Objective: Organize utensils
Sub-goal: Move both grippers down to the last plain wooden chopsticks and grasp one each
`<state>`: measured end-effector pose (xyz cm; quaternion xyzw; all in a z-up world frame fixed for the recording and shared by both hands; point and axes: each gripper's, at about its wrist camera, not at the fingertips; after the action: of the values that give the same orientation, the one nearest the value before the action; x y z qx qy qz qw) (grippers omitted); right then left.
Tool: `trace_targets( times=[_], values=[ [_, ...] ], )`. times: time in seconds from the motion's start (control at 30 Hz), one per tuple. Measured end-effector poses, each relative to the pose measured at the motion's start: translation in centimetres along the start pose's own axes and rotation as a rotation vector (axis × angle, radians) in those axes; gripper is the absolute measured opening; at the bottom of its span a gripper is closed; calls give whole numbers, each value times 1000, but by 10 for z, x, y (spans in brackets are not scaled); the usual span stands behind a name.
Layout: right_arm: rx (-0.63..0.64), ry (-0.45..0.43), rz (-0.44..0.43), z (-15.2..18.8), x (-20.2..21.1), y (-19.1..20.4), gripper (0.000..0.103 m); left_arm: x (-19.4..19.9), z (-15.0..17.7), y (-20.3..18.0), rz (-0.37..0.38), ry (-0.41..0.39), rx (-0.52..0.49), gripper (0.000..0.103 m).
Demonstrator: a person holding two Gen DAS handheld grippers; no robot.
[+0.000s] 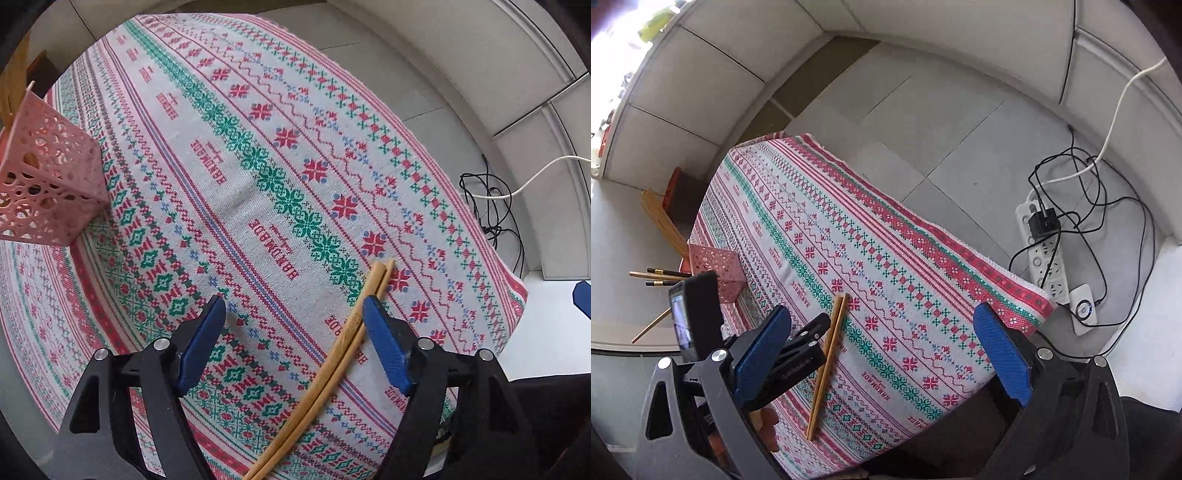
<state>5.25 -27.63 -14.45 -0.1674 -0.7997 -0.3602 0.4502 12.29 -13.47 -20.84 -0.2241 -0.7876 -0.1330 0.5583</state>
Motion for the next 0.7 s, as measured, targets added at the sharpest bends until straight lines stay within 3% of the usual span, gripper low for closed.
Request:
trace_targets(
  times=[0.13, 0.33, 0.4, 0.47, 0.7],
  values=[
    [-3, 13, 4, -1, -3, -2, 96, -1, -2, -2, 13, -5, -5, 73],
    [-17, -5, 29, -2, -4, -6, 96, -6, 1, -20, -15, -20, -88, 53],
    [-23, -8, 40, -2, -6, -8, 96, -3, 1, -18, -12, -37, -80, 27],
    [-17, -5, 46, -1, -10, -6, 96, 0, 1, -12, -22, -47, -67, 10],
    [73, 19, 83, 14, -32, 16, 96, 26, 9, 39, -64, -107, 18, 7]
  ],
)
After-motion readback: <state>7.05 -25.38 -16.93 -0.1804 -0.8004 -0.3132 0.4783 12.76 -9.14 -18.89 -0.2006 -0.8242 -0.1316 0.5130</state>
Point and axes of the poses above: each gripper's, at about its wrist camera, not at the fingertips, and x roughly against the way its jaws point, y to its left, z to its underside, and after that the axes turned 15 degrees about -y, right-handed
